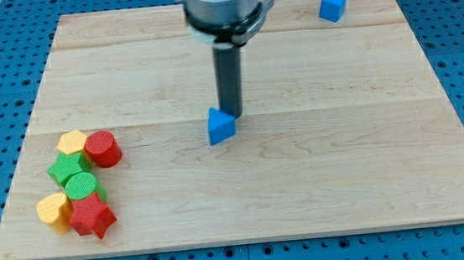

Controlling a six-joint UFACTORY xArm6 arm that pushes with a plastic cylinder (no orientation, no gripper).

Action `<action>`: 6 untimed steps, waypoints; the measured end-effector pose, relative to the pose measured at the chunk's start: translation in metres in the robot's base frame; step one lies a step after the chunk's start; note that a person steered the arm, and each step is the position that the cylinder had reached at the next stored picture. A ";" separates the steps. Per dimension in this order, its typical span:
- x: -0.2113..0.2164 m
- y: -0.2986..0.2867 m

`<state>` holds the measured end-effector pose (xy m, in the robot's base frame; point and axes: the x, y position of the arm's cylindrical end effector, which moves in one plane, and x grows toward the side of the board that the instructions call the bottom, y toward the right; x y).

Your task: Slide the blue triangle to the bottom right of the red circle

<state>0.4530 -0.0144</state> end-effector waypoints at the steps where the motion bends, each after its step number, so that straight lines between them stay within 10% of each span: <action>1: 0.007 0.034; 6: 0.031 -0.124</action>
